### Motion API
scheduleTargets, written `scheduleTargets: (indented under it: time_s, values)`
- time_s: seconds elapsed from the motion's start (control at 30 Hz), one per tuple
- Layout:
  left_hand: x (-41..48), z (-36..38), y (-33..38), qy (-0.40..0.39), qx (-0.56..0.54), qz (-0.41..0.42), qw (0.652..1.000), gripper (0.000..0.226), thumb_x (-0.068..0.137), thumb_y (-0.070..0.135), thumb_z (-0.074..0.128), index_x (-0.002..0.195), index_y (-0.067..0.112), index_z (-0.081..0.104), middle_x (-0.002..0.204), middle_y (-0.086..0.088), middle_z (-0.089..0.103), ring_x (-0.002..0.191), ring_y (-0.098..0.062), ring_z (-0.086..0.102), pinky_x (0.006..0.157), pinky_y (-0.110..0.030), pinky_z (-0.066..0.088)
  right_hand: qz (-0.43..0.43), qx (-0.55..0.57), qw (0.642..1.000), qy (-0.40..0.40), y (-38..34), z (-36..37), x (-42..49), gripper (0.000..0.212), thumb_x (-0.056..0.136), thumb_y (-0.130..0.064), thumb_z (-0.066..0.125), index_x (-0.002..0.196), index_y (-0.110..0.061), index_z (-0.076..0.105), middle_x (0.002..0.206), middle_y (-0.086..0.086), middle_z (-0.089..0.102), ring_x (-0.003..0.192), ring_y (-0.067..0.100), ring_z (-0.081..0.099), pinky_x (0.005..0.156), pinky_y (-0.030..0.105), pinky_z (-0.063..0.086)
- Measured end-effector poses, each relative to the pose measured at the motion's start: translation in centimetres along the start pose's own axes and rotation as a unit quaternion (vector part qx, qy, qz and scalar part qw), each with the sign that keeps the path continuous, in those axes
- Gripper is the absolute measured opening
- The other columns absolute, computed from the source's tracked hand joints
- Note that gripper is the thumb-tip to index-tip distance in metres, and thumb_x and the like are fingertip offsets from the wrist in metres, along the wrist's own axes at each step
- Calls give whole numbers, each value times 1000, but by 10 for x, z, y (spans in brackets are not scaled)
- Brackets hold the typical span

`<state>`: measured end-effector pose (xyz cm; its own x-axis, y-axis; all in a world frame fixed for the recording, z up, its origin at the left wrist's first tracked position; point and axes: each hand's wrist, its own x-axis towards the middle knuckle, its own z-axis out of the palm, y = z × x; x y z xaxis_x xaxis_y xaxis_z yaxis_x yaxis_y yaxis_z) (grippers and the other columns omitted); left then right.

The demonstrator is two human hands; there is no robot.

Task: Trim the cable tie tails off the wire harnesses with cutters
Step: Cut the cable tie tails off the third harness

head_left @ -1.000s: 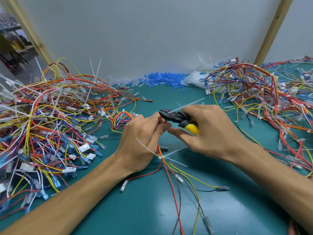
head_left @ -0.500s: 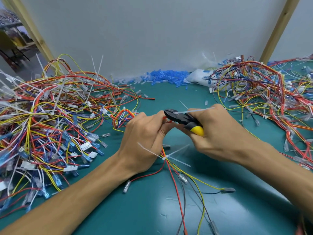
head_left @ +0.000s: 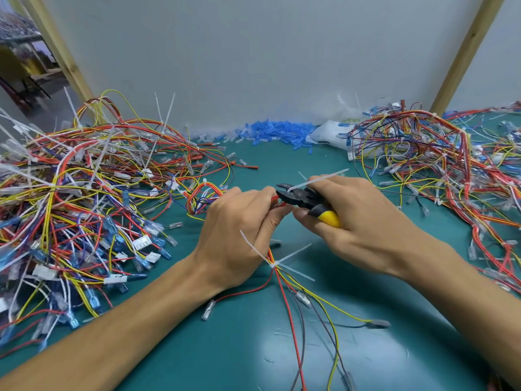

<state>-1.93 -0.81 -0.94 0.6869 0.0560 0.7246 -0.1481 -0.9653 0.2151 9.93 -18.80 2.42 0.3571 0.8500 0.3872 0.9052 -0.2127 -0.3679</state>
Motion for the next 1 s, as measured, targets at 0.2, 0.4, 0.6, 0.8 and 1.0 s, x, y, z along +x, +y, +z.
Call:
scheduleTargets:
  time_s: [0.2,0.4,0.6,0.8,1.0]
  values:
    - [1,-1,-2,-9,30,34,999,36,107,30,49,78,10,56,64,-1,51,59,-28,42,59,-39,29,25,-12,998,-56,1,-12,0,35,97,-44,59,75,-17,57,58,1,45,58,27,41,54,44,41]
    - [0,0,-1,-9,17,29,999,39,108,31,48,79,6,59,63,-3,51,59,-30,43,58,-42,33,35,10,997,-74,0,-14,0,33,91,-24,66,68,-17,44,57,6,45,60,34,40,56,50,42]
    - [1,-2,-1,-8,15,23,1000,37,108,30,48,82,7,62,65,0,52,62,-25,41,60,-36,24,10,-10,1000,-27,0,-6,-1,28,89,-28,62,72,-34,40,61,-4,44,63,27,44,58,47,44]
    - [2,1,-4,-25,51,33,998,30,105,24,51,80,10,56,67,-2,51,64,-25,38,58,-41,30,8,1,998,-61,7,-5,-1,24,91,-25,59,81,-33,38,81,-11,48,76,14,50,67,49,47]
    - [-1,4,-8,-16,51,32,998,28,104,21,52,79,9,55,66,-4,50,64,-27,36,57,-42,32,20,-46,998,-38,-2,-3,2,34,82,-13,56,74,-38,34,73,-10,45,70,22,49,59,45,44]
